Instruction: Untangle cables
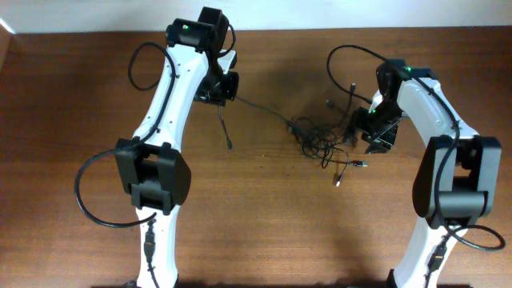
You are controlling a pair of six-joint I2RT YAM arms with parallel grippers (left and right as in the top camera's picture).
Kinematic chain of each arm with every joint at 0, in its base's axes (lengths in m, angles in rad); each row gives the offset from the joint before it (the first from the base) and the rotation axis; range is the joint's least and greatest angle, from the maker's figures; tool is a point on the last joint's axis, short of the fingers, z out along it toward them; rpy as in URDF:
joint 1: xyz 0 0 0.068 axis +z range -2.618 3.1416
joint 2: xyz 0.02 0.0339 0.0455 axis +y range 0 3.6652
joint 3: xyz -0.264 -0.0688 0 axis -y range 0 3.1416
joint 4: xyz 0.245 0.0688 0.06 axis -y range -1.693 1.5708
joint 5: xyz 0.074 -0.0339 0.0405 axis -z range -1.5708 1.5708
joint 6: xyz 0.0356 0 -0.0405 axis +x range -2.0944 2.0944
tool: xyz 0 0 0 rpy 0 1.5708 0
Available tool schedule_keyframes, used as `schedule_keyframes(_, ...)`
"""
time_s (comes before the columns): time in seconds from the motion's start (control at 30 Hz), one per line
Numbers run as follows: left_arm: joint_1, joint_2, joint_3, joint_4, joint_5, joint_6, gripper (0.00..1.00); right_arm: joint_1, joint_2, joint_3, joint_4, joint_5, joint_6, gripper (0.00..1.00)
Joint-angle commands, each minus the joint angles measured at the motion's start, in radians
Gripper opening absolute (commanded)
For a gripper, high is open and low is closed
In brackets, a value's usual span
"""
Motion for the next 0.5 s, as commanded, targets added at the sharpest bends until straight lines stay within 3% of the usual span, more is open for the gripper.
schedule_keyframes(0.0, 0.050, -0.024, -0.006, 0.042, -0.015, -0.003, 0.00, 0.000, 0.011, -0.010, -0.045, 0.163, -0.031, 0.50)
schedule_keyframes(0.03, 0.070, -0.024, -0.006, 0.047, -0.015, -0.003, 0.00, -0.007, 0.011, -0.010, -0.057, 0.216, -0.031, 0.46)
schedule_keyframes(0.1, 0.127, -0.024, -0.006, 0.050, -0.032, -0.003, 0.00, -0.044, 0.010, -0.009, -0.067, 0.243, -0.031, 0.22)
schedule_keyframes(0.17, 0.182, -0.024, -0.006, 0.051, -0.096, -0.003, 0.00, -0.112, 0.007, -0.003, -0.074, 0.241, -0.032, 0.04)
schedule_keyframes(0.33, 0.304, -0.024, -0.006, 0.069, -0.107, -0.003, 0.00, -0.291, -0.039, 0.002, -0.079, 0.190, -0.111, 0.04)
schedule_keyframes(0.47, 0.306, -0.024, -0.006, 0.068, -0.009, -0.002, 0.00, -0.292, -0.060, 0.004, -0.062, -0.220, -0.363, 0.05)
